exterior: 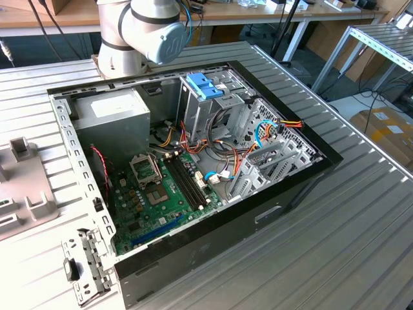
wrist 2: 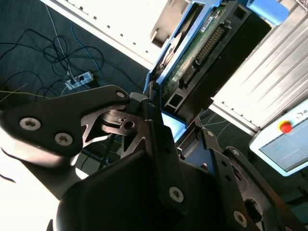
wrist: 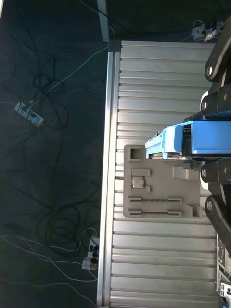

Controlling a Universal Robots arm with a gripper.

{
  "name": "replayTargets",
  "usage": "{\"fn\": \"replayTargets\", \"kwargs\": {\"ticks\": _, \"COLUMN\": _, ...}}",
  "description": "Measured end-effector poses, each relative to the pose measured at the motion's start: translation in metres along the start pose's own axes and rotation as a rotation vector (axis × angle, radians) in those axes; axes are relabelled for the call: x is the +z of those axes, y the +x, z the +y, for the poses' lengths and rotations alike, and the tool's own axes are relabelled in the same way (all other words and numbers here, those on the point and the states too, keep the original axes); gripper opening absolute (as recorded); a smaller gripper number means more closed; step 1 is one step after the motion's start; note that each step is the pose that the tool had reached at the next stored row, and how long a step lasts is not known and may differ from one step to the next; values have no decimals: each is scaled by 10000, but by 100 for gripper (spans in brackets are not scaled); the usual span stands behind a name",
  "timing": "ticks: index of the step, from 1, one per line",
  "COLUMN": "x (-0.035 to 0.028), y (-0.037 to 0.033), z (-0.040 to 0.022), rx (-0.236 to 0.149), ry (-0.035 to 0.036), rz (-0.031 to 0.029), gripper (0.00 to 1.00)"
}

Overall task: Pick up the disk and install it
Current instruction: 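Pick up the disk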

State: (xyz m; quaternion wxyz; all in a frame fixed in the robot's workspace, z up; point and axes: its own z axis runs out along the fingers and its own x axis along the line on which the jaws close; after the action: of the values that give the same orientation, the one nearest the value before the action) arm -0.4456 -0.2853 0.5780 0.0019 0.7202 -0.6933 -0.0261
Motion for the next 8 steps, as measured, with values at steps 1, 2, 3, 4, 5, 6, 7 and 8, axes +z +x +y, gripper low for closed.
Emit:
{"fn": "replayTargets", "kwargs": {"ticks": 1, "x": 0, "y": 1, "z": -4, "rx": 0, "ry": 0, "rz": 0, "gripper": 37}}
{"fn": "replayTargets", "kwargs": {"ticks": 2, "x": 0, "y": 2, "z": -11, "rx": 0, "ry": -1, "rz": 0, "gripper": 37}}
{"fn": "replayTargets", "kwargs": {"ticks": 3, "x": 0, "y": 3, "z": -16, "rx": 0, "ry": 0, "rz": 0, "gripper": 37}}
{"fn": "replayTargets", "kwargs": {"ticks": 4, "x": 0, "y": 4, "z": -21, "rx": -1, "ry": 1, "rz": 0, "gripper": 37}}
{"fn": "replayTargets", "kwargs": {"ticks": 5, "x": 0, "y": 4, "z": -28, "rx": 0, "ry": 1, "rz": 0, "gripper": 37}}
{"fn": "replayTargets", "kwargs": {"ticks": 6, "x": 0, "y": 5, "z": -33, "rx": -1, "ry": 1, "rz": 0, "gripper": 37}}
{"fn": "replayTargets", "kwargs": {"ticks": 7, "x": -1, "y": 7, "z": -44, "rx": -1, "ry": 0, "rz": 0, "gripper": 37}}
{"fn": "replayTargets", "kwargs": {"ticks": 8, "x": -1, "y": 7, "z": -51, "rx": 0, "ry": 1, "rz": 0, "gripper": 37}}
